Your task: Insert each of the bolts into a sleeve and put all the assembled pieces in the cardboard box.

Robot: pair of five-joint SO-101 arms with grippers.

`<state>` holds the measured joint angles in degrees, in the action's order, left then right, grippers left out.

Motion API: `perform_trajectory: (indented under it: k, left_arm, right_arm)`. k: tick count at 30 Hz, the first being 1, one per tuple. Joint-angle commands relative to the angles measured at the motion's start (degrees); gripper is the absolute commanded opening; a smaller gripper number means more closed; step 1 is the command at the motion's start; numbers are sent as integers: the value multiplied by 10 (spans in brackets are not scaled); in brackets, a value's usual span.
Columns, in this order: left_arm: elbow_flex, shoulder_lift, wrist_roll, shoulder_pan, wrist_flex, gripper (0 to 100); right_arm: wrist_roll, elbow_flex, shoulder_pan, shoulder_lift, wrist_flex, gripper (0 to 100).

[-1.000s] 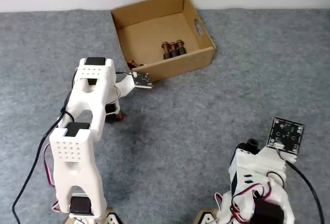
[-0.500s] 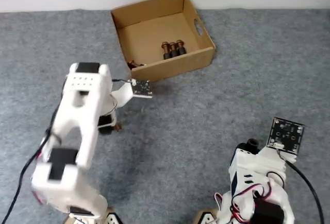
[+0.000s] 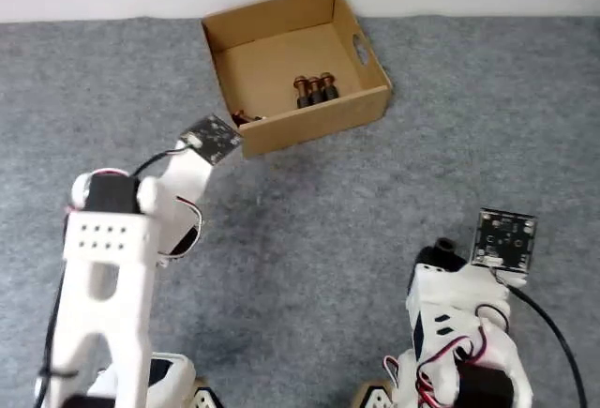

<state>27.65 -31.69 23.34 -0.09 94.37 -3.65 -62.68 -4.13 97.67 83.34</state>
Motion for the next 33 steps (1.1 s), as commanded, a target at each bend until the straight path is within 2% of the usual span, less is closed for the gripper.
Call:
perform_trajectory:
  k: [1,4,8,13,17,22,26,31,33]
  left_arm:
    - [-1,-81,-83,2,-41,5]
    - [18,-137,-145,8,-54,5]
    - [102,-233,-184,37,-80,5]
    - [231,-401,-251,46,-178,5]
    - [313,-559,-321,44,-224,5]
    - [381,-725,-332,44,-229,5]
    - [362,-720,-335,47,-238,5]
    - [341,-725,-406,48,-291,5]
    - [341,-725,-420,70,-303,5]
  right_arm:
    - [3,5,31,-2,-34,9]
    - [3,-3,58,-2,-51,9]
    - [3,-7,101,-2,-52,9]
    - [-33,-7,135,-3,-62,9]
    - [-37,-7,180,-3,-68,9]
    - [-38,-7,243,-3,-68,9]
    - [-38,-7,311,-3,-69,9]
    - [-35,-30,402,-4,-114,9]
    - [-34,-47,429,-4,-138,9]
